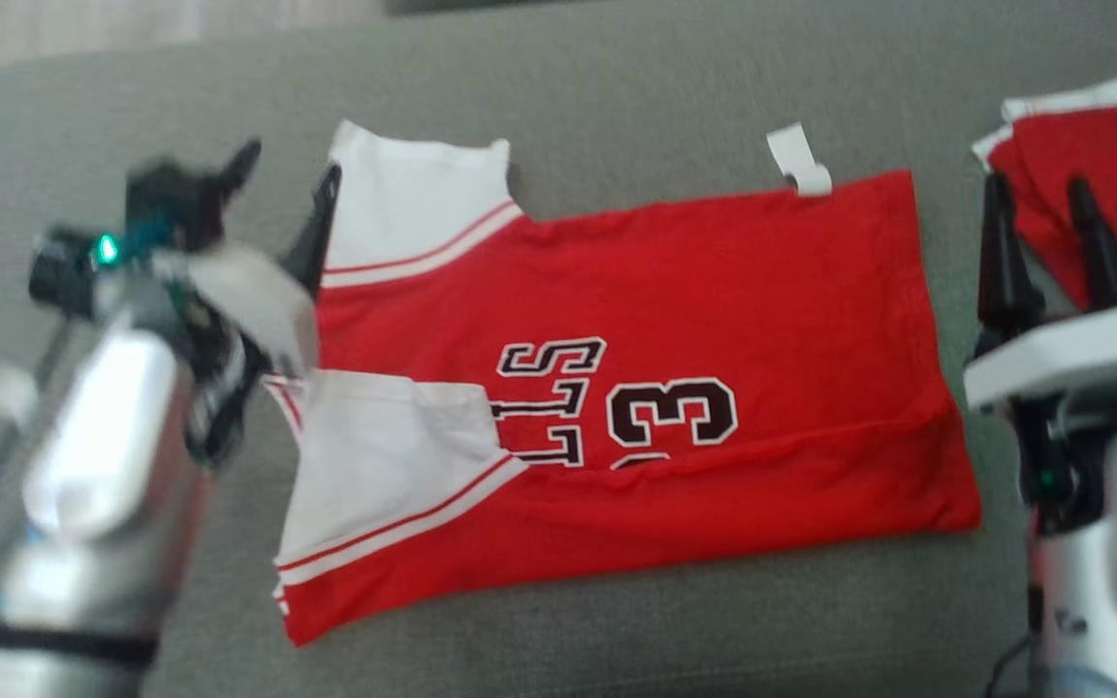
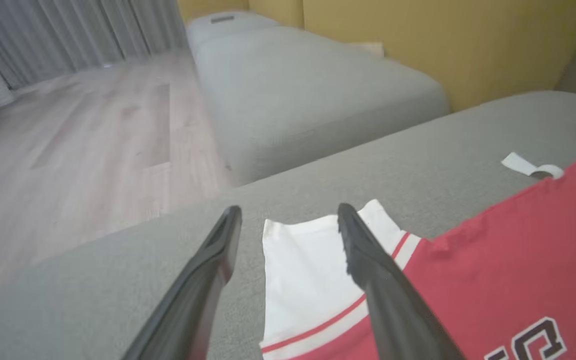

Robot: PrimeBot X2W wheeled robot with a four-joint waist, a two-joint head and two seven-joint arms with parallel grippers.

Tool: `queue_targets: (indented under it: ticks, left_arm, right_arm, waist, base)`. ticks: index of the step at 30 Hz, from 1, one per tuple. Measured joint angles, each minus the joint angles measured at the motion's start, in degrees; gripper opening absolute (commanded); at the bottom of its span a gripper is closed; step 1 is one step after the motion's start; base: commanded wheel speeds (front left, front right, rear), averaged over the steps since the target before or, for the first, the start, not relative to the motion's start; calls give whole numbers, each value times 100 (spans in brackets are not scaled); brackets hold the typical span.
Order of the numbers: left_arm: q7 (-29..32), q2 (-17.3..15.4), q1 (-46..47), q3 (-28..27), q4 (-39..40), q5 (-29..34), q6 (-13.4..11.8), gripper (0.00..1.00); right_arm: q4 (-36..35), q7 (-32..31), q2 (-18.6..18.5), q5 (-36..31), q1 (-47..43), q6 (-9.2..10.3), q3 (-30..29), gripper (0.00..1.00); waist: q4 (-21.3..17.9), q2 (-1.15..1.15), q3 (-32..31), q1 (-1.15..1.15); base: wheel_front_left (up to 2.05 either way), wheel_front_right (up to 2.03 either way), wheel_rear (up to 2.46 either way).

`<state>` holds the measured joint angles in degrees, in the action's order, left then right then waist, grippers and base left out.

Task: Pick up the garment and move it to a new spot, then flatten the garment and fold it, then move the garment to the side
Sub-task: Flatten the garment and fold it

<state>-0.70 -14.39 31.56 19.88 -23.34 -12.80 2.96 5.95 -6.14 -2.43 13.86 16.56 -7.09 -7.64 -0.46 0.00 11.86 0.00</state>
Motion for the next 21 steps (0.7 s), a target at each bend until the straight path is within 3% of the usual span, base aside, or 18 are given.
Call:
queue_targets:
  ticks: [4, 10, 15, 21]
  left_arm:
    - [581, -147, 1021, 224, -916, -290, 397, 100]
    - [1328, -639, 2143, 1140, -1874, -888, 454, 100]
    - [1533, -1004, 2477, 1876, -2253, -1468, 460, 100]
    - [1470, -1244, 2986, 2128, -2921, -1775, 460, 100]
  right_arm:
    - [-30, -94, -10, -81, 460, 0, 202, 100]
    - [-45, -99, -19, -92, 970, 0, 602, 100]
    - [-82, -92, -22, -76, 1165, 0, 821, 100]
    - [-159, -92, -24, -77, 1248, 0, 937, 100]
  waist:
    - [-171, 0, 325, 0]
    - [-540, 0, 711, 1]
    - [-819, 0, 1013, 1]
    - [-1076, 0, 1336, 1]
  base:
    - [0, 0, 0]
    - [0, 0, 0]
    - [0, 0, 0]
    - [0, 0, 0]
